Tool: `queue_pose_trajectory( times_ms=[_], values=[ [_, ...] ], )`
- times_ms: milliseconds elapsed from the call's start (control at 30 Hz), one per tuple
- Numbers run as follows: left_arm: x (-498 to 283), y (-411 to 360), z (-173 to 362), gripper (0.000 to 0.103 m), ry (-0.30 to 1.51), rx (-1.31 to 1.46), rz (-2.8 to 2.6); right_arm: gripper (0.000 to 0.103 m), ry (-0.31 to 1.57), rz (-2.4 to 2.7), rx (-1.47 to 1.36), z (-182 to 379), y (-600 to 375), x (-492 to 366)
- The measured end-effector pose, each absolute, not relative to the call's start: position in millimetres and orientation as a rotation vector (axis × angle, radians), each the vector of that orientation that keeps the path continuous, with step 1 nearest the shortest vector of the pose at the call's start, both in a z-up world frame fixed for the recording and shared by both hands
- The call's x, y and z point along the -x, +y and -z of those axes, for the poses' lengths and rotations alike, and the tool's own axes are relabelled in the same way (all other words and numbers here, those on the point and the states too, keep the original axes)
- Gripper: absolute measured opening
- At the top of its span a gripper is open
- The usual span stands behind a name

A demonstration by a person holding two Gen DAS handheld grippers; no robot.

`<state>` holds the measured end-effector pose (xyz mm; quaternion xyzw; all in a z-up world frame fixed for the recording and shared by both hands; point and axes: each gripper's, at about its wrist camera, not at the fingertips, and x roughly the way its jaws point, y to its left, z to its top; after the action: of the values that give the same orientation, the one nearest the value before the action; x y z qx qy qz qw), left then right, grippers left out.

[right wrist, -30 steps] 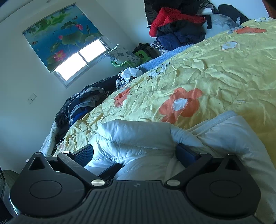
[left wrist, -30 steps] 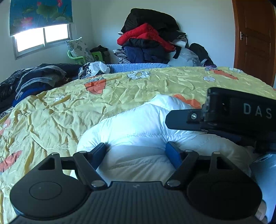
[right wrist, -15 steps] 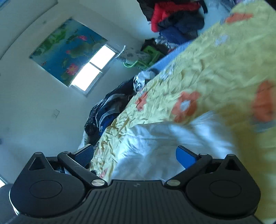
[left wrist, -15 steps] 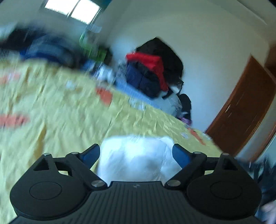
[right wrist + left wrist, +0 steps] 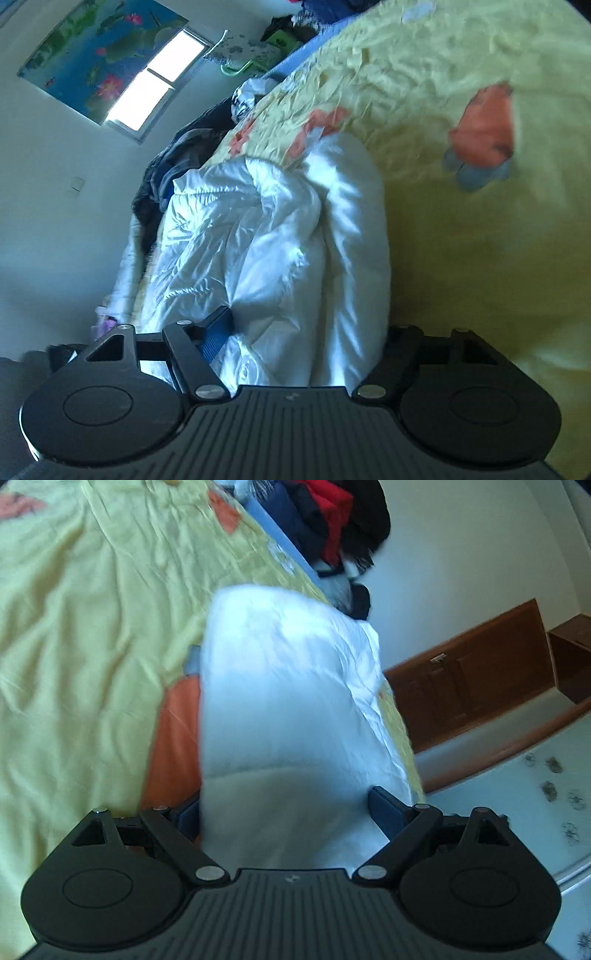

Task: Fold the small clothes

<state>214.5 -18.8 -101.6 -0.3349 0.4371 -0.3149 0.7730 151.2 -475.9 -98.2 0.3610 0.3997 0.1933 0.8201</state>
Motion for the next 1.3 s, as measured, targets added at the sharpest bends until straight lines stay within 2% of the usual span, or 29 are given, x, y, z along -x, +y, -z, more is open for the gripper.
queue_pose_trajectory(
  times_ms=[33, 67, 133, 200, 367, 467, 533, 600, 633, 700, 800, 900, 1000, 1067, 1133, 1167, 1200, 1233, 1267, 1300],
  values=[
    [-215.4, -21.2, 101.4, 0.078, 0.946, 0.717, 0.682, 0.061, 0.855, -0.425, -0.782, 99.9, -475.6, -152.1],
    [-216.5, -22.5, 99.9, 0.074, 0.943, 0.708, 0.686, 0.052, 0.859, -0.44, -0.793, 101.7, -474.3, -152.4],
    [-219.5, -20.1, 91.6, 0.055, 0.93, 0.69, 0.687, 0.045, 0.849, -0.457, -0.81, 101.3, -472.1, -151.4],
    [-222.6, -13.0, 76.7, 0.05, 0.898, 0.658, 0.678, 0.042, 0.839, -0.474, -0.816, 96.4, -466.4, -153.8],
    [-225.4, 26.4, 41.0, 0.05, 0.778, 0.596, 0.601, 0.041, 0.799, -0.586, -0.822, 78.7, -421.3, -180.3],
    [-226.8, 48.7, 53.9, 0.051, 0.808, 0.598, 0.513, 0.04, 0.832, -0.616, -0.834, 85.4, -391.9, -203.1],
    [-225.2, 61.0, 74.2, 0.055, 0.847, 0.624, 0.476, 0.04, 0.884, -0.6, -0.81, 98.7, -375.8, -212.2],
    [-222.3, 71.1, 87.0, 0.064, 0.836, 0.68, 0.473, 0.052, 0.882, -0.605, -0.852, 108.7, -373.6, -212.6],
    [-219.3, 75.5, 90.5, 0.069, 0.825, 0.71, 0.463, 0.054, 0.889, -0.601, -0.878, 111.1, -374.6, -212.0],
    [-212.5, 83.2, 89.9, 0.067, 0.795, 0.758, 0.458, 0.067, 0.891, -0.59, -0.926, 110.1, -381.5, -206.8],
    [-188.6, 99.6, 84.6, 0.068, 0.749, 0.814, 0.484, 0.082, 0.862, -0.581, -0.937, 96.0, -395.5, -186.9],
    [-168.4, 110.9, 92.2, 0.074, 0.746, 0.869, 0.514, 0.09, 0.827, -0.567, -0.909, 86.4, -411.5, -160.7],
    [-151.1, 111.6, 98.4, 0.075, 0.78, 0.876, 0.542, 0.091, 0.859, -0.552, -0.865, 88.4, -412.3, -140.2],
    [-145.7, 106.5, 101.8, 0.081, 0.789, 0.864, 0.556, 0.094, 0.91, -0.574, -0.848, 95.8, -399.5, -133.8],
    [-149.6, 97.4, 111.7, 0.08, 0.849, 0.846, 0.575, 0.088, 0.903, -0.622, -0.785, 98.0, -378.5, -127.5],
    [-146.0, 94.6, 113.1, 0.08, 0.835, 0.815, 0.58, 0.08, 0.912, -0.631, -0.756, 98.7, -369.5, -127.3],
    [-140.9, 91.6, 111.9, 0.08, 0.826, 0.789, 0.573, 0.06, 0.912, -0.639, -0.733, 98.6, -363.1, -126.1],
    [-139.8, 89.7, 110.4, 0.069, 0.84, 0.78, 0.573, 0.045, 0.916, -0.656, -0.719, 98.9, -358.4, -126.4],
    [-139.9, 90.5, 108.0, 0.063, 0.851, 0.779, 0.566, 0.035, 0.914, -0.677, -0.704, 97.8, -354.8, -126.0],
    [-138.4, 93.1, 104.4, 0.053, 0.853, 0.772, 0.566, 0.031, 0.899, -0.676, -0.68, 93.7, -353.4, -124.0]
  ],
)
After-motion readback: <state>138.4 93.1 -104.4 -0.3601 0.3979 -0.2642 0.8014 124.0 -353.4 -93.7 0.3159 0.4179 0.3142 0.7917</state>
